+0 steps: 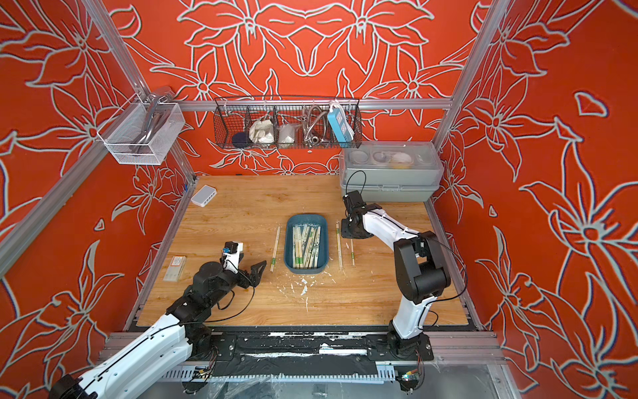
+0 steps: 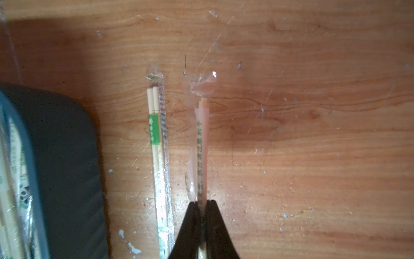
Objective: Take the paired disposable chopsticks out of the storage box
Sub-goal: Place the paired disposable chopsticks at the center of the board.
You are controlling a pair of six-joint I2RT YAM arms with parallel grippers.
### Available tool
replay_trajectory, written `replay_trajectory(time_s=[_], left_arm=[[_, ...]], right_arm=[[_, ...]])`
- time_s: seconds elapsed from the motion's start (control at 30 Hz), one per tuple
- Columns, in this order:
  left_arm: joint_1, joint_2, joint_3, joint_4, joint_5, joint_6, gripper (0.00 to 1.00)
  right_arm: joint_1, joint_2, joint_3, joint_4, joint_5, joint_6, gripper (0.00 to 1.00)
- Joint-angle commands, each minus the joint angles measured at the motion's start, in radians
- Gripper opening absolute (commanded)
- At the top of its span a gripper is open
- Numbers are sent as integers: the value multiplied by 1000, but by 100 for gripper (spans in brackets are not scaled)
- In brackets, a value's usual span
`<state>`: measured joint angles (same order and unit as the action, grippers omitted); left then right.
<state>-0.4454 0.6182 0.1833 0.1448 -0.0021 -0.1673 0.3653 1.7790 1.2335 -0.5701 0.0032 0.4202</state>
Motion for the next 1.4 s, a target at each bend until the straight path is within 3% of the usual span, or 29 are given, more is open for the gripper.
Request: replay_trajectory(time_s=[0.0, 0.6, 1.03, 1.37], left_arm=[[-3, -4, 18, 27, 4, 13, 100], [-3, -3, 18, 27, 2, 14, 100], [-3, -9, 19, 21, -7, 13, 100], [-3, -20, 80, -87, -96, -68, 99]], right_arm=[[-2, 32, -8, 55, 19, -39, 4], [-20, 143, 31, 89, 26, -23, 7], [-22, 118, 24, 84, 34, -28, 25], [-21, -73, -8, 35, -34, -31, 43]])
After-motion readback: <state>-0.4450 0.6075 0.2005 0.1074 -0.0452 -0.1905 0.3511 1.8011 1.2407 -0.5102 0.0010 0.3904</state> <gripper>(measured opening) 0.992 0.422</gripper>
